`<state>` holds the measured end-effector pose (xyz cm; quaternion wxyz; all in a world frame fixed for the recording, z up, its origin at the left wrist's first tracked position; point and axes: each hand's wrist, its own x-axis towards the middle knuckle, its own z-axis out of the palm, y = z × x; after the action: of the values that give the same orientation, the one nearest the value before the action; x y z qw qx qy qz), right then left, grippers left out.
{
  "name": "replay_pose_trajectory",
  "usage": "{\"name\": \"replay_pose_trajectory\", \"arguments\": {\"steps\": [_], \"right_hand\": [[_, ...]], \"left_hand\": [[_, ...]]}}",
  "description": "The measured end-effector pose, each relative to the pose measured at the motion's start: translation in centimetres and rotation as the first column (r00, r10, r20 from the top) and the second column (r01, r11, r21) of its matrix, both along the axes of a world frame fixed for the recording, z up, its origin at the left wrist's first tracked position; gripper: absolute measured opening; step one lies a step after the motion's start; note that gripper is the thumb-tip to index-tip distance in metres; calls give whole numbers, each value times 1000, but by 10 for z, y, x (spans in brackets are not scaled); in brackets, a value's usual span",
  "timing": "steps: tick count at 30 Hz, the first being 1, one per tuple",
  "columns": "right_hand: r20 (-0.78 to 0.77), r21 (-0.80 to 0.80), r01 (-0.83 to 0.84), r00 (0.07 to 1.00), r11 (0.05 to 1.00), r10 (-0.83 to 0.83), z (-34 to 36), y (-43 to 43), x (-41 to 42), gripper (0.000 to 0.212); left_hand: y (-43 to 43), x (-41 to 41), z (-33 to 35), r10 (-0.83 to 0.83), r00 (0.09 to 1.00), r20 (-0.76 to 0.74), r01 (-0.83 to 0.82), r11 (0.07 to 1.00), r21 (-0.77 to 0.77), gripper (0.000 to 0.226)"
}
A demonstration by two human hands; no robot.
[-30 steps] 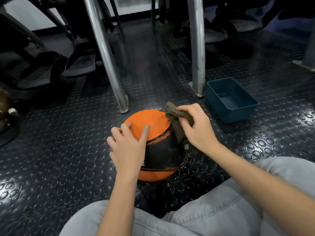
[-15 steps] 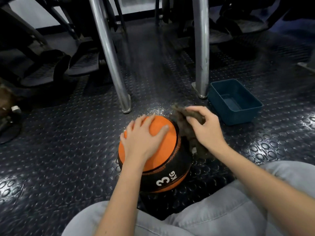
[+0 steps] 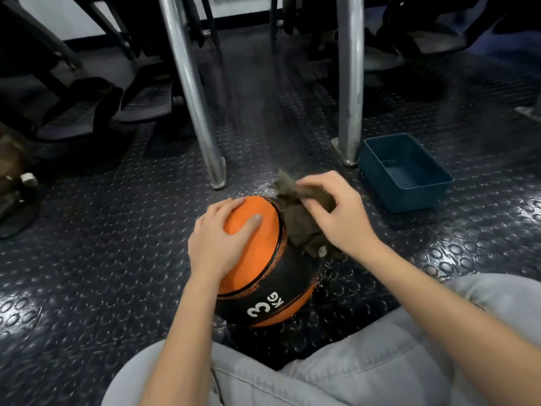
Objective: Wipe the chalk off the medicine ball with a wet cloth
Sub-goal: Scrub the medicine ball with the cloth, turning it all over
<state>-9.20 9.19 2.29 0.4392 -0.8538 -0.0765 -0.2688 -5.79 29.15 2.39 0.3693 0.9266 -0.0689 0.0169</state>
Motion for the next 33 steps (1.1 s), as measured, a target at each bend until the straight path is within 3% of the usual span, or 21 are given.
{"name": "replay_pose_trajectory", "arguments": {"steps": [1,3,6,7,9,10,12,14,17,19,21,23,24,26,29,31,33], "right_hand": [[-29,5,-80,996,997,81,-3,5,-2,30],[-228,56,-107,967,993,117,-15,-1,3,30],[-401,-263,104,892,959,-207,-21,-31,15,28],[-381,-278,181,881,944,-281,-19,-35,16,29],[-242,-132,216,940,968,-243,-7,-26,14,30],[-159,-74,149,974,986,-159,0,-17,11,30],[-61,-152,-13,998,988,4,-3,-2,4,30],[-133,-233,-15,991,972,-17,-17,-5,3,30],[-318,-310,146,915,940,-248,-26,-31,11,30],[-282,-233,228,914,945,-290,-15,-32,11,31],[-132,-163,180,971,970,-202,0,-20,5,32],[-77,-184,-28,997,982,14,2,-7,-8,33],[-105,-194,-123,989,973,104,-1,-5,-13,34],[-241,-207,-158,965,965,106,-7,-20,-6,36],[-484,-404,-50,859,913,-167,-12,-48,9,39],[-416,-356,76,879,931,-231,-7,-49,11,37],[-258,-163,42,963,986,-84,6,-37,4,35]], "left_hand": [[2,1,0,-24,1000,3,24,1000,-15,64],[4,3,1,-80,997,-3,80,997,-18,73],[5,4,3,-149,989,-19,150,989,15,74],[5,4,4,-169,986,-17,169,985,17,70],[8,2,4,-205,979,-7,205,979,3,58],[10,2,3,-231,973,-3,231,973,-10,53],[11,3,3,-296,955,5,296,955,-33,51],[9,3,5,-348,937,18,349,935,-60,54],[6,4,5,-392,920,8,391,916,-86,57],[4,2,3,-393,918,49,396,913,-93,57],[3,-1,0,-334,936,109,345,933,-105,59],[1,0,0,-279,951,135,290,955,-66,61],[1,1,1,-277,954,119,283,958,-44,61],[0,3,4,-305,952,34,306,951,-52,59],[-1,2,6,-337,941,12,337,937,-91,61],[-2,0,5,-335,942,34,337,936,-102,60],[-2,-1,3,-317,947,45,320,941,-114,59]]}}
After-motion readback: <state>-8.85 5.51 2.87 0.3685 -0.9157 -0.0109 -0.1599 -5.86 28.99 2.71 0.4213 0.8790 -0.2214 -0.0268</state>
